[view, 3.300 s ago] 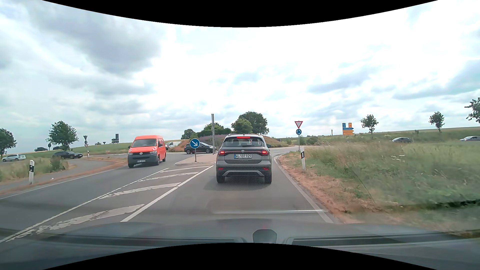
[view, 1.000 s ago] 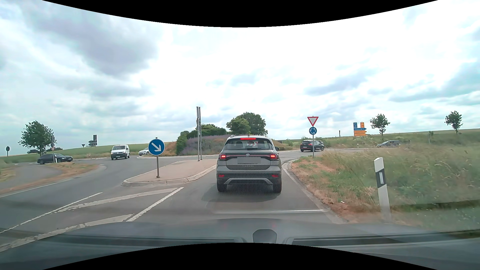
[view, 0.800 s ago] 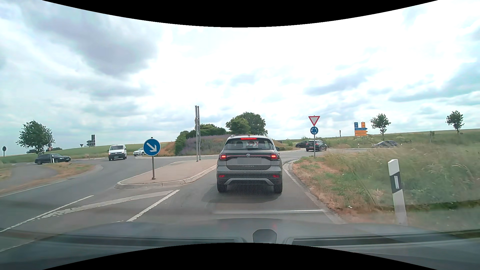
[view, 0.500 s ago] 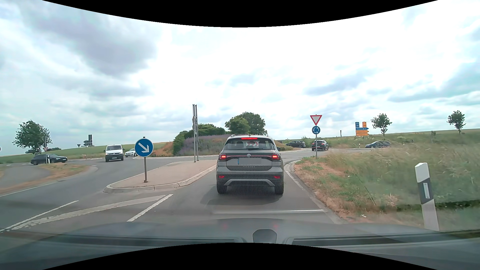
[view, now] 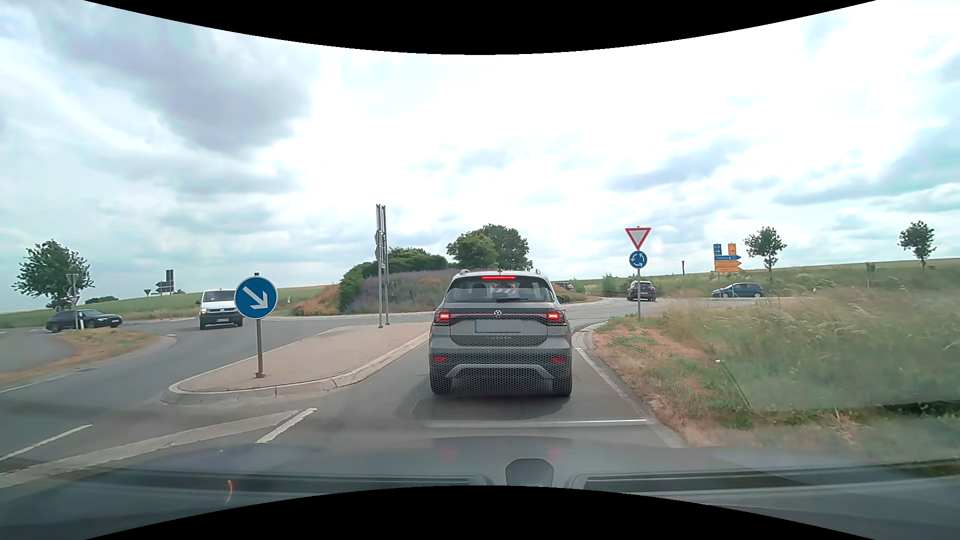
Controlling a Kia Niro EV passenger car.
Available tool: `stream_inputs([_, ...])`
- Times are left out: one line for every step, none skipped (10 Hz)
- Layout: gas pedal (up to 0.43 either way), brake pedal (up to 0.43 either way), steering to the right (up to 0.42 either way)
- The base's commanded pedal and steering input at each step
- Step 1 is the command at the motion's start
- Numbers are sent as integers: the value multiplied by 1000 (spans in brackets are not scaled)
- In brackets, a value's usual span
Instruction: Follow the waypoints while adhering to traffic rules and regulations
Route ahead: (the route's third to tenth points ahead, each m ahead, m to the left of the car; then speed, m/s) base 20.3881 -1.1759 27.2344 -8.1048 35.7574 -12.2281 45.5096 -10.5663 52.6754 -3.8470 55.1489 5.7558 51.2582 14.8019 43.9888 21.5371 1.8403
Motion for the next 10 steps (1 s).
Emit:
stream_inputs([0,67,20])
stream_inputs([0,91,21])
stream_inputs([0,104,20])
stream_inputs([0,116,21])
stream_inputs([0,128,21])
stream_inputs([0,134,20])
stream_inputs([0,146,20])
stream_inputs([0,159,20])
stream_inputs([0,189,20])
stream_inputs([0,207,20])
